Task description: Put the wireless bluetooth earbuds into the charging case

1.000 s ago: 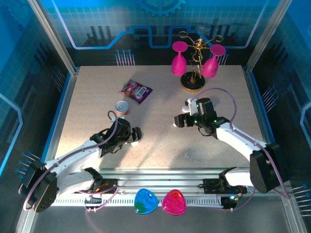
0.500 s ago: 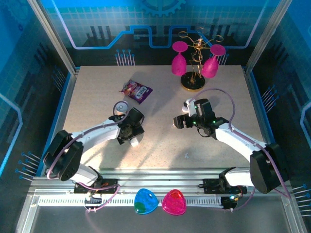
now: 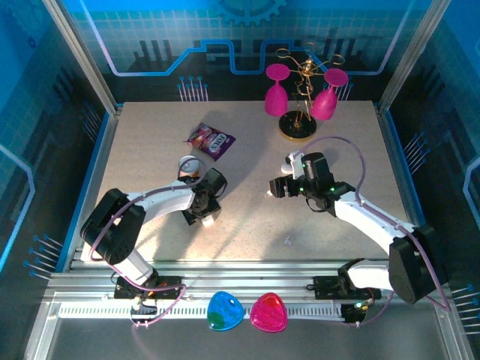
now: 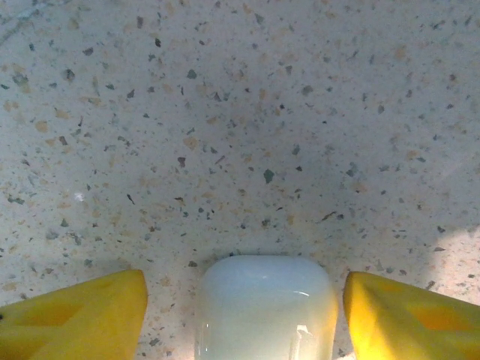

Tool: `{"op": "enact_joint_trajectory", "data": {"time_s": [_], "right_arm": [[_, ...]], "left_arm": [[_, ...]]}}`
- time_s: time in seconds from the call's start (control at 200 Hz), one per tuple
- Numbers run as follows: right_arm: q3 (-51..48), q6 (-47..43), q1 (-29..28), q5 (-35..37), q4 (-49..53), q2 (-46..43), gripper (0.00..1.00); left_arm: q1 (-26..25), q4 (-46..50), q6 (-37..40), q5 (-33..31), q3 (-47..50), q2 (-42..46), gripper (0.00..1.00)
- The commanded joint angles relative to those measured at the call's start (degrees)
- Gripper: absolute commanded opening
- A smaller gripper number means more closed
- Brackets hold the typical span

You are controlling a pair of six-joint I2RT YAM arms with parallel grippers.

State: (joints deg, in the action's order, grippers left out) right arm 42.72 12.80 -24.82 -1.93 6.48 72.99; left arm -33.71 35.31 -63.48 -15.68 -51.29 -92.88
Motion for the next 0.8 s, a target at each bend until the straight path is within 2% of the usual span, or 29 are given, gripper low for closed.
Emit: {"op": "enact_joint_trajectory", "data": {"time_s": [0.0,0.145,0.205,0.275,0.545,0.7,0.795], "right_arm": [[-0.79,0.12,-0.67,0.71,0.61,-1.34,0.89],[-0.8,0.38,-0.67,0.44,1.01,-2.02,0.89],[-0.73,0.58,-0.67,0.05,1.09,-2.71,0.89],[-0.71,0.65,-0.65,-0.26,1.47,-3.75,0.89],[-1.54,-0.18,-1.01,-4.99,1.52,-8.56,0.89],[-5.33,-0.65,-3.56,-9.73,-4.28,-11.34,0.88],[-7.5,1.66,-5.87,-10.18,-8.52,-11.91,0.88]], "left_arm": [[-0.28,1.3,-0.59,-0.68,-1.19,-1.54,0.64],[-0.25,0.92,-0.85,-0.25,-1.03,-2.0,0.57],[-0.32,0.91,-1.1,-0.31,-0.92,-1.79,0.46],[-0.22,0.94,-1.19,-0.42,-0.99,-1.44,0.41],[-0.26,1.78,-0.95,0.12,-2.62,2.94,0.4],[-0.27,-1.05,1.32,1.76,-3.82,7.07,0.41],[-0.3,-5.2,2.51,2.71,-3.78,9.73,0.41]]}}
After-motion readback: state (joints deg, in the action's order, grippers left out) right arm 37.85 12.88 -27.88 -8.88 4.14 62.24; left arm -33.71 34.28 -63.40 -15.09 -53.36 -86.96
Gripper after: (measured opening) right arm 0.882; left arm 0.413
